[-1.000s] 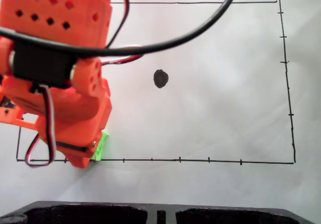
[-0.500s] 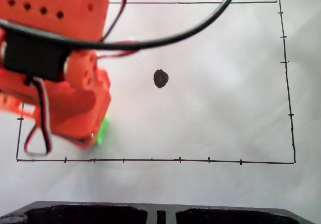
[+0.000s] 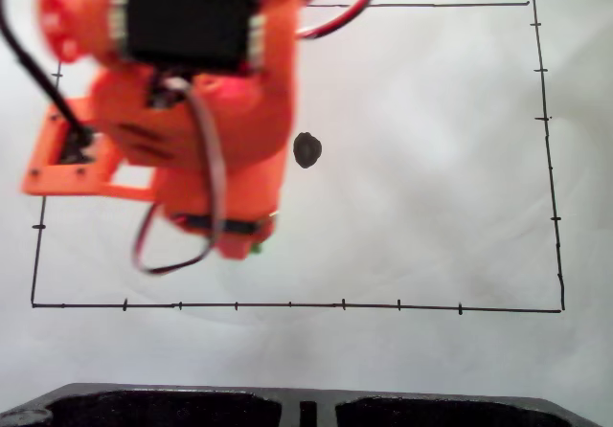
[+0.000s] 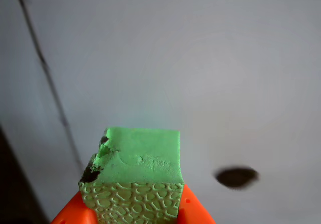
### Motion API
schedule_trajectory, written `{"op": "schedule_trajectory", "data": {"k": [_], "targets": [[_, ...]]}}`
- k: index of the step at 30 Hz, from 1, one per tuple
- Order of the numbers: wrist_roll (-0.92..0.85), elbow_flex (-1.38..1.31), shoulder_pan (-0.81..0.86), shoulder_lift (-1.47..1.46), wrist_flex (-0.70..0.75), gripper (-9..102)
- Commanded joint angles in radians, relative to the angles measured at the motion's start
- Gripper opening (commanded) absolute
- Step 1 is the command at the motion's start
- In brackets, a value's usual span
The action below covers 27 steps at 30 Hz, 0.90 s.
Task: Grasp the colored block, Place it on the black dot, and then return the arm to the default position.
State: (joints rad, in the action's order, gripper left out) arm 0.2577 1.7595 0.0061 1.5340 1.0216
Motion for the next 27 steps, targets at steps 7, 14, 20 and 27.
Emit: {"op": "schedule_trajectory", "data": {"k": [7, 14, 20, 27], "targets": [[0.014, 0.192, -0.077, 0.186, -0.044, 12], [0.017, 0.290, -0.130, 0.229, -0.067, 13], [0.023, 0.327, -0.146, 0.241, -0.084, 14], [0.026, 0.371, -0.126, 0.249, -0.083, 15]]}}
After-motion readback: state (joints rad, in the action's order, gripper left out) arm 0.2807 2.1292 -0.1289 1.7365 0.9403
